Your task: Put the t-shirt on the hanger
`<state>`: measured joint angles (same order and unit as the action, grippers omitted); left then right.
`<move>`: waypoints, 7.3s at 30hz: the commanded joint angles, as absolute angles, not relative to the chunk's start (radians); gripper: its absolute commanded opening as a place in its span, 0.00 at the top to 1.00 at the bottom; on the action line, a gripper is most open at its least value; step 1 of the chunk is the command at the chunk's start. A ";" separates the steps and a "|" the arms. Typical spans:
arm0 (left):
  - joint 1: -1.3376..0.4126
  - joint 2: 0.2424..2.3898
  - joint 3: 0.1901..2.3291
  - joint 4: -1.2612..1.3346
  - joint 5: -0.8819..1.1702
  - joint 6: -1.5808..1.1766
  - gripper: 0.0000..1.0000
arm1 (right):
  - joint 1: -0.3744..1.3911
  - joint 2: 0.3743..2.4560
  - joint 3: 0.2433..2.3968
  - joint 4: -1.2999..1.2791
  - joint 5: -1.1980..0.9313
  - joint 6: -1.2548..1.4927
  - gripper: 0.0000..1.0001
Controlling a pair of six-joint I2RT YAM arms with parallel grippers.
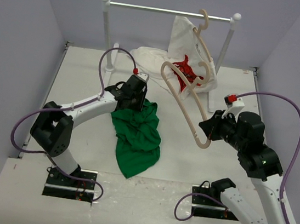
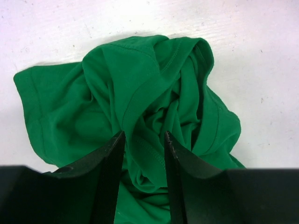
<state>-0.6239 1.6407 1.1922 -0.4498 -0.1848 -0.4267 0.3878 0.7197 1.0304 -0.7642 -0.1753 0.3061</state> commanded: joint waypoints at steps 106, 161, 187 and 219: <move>-0.847 1.540 2.030 -0.998 -0.065 -0.122 1.00 | 0.515 0.838 0.593 0.572 -0.371 0.628 1.00; -0.644 1.396 1.806 -0.995 0.527 0.730 0.39 | 0.228 0.523 0.441 0.550 -0.961 0.171 1.00; -0.645 1.254 1.563 -0.741 0.303 0.492 1.00 | 0.229 0.409 0.620 -0.140 -0.093 0.653 0.02; -0.644 1.140 1.422 -0.477 0.313 0.182 1.00 | 0.473 1.118 0.526 0.431 -0.289 0.946 1.00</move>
<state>-0.6483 1.1420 1.3930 -0.5805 0.3513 0.2695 0.5200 1.1264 0.5226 0.3853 -0.3034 0.9728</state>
